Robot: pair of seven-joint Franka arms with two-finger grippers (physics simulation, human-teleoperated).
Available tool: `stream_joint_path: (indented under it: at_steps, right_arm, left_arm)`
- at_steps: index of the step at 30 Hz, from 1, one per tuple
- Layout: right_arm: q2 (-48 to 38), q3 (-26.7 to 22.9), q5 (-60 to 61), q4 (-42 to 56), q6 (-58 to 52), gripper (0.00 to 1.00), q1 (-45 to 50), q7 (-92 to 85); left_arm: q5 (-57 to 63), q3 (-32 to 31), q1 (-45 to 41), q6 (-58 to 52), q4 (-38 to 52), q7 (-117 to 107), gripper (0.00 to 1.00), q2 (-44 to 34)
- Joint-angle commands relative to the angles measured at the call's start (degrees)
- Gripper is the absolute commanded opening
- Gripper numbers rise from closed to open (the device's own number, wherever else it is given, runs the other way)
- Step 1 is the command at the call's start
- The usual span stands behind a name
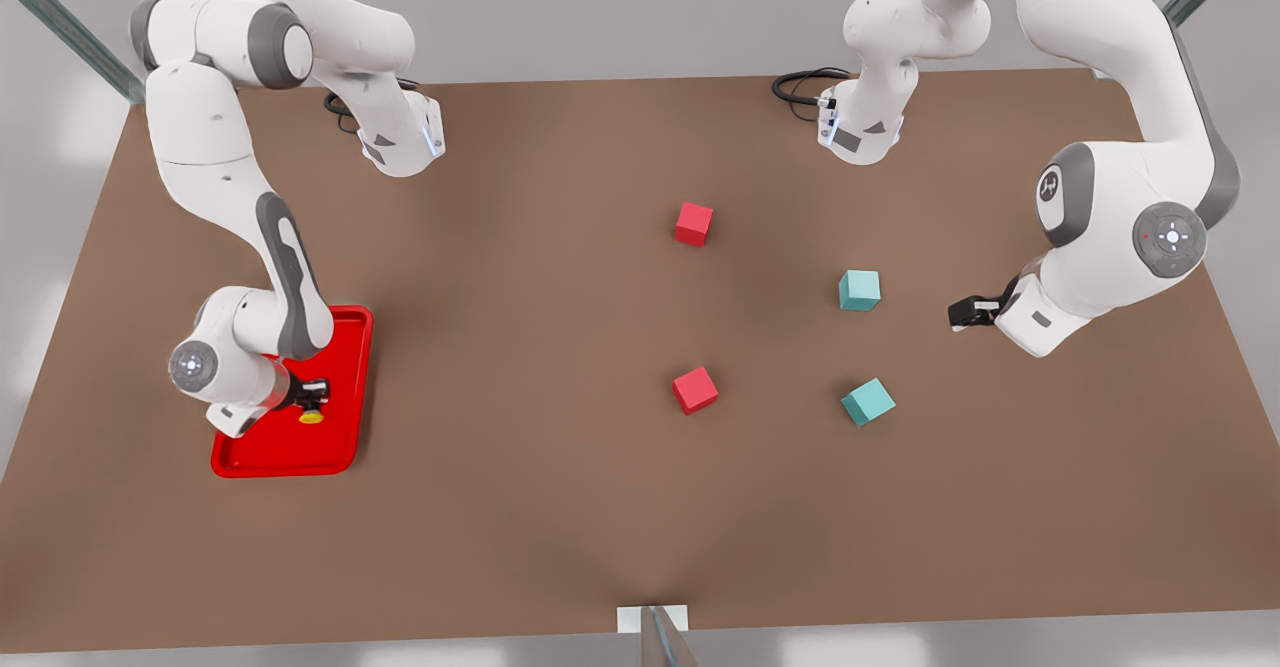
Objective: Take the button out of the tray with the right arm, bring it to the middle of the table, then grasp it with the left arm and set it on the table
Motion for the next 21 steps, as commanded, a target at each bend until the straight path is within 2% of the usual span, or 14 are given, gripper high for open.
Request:
stream_joint_path:
  at_steps: [1,5,8,12,17,21]
  right_arm:
    - [-0.1,0.1,-0.3,1.8,-4.8,0.45,4.1,13.2]
    - [-0.9,1.3,3.1,9.9,-13.2,0.45,20.9,40.0]
    - [0.0,1.3,9.0,15.8,-13.7,0.45,32.8,56.3]
    - [10.2,1.2,11.4,30.2,-12.9,0.45,46.0,79.5]
    - [10.9,0.9,17.2,30.7,-8.5,0.45,53.0,84.7]
    - [13.5,0.9,19.1,30.7,-5.6,0.45,54.6,86.2]
  left_arm:
    - [0.0,0.0,0.0,0.0,0.0,0.0,1.0,0.0]
    - [0.0,0.0,0.0,0.0,0.0,0.0,1.0,0.0]
    - [0.0,0.0,0.0,0.0,0.0,0.0,1.0,0.0]
    - [0.0,0.0,0.0,0.2,0.1,0.0,1.0,0.3]
    - [0.0,0.0,0.0,0.3,0.1,0.0,1.0,0.4]
    - [0.0,0.0,0.0,1.0,0.1,0.0,1.0,0.9]
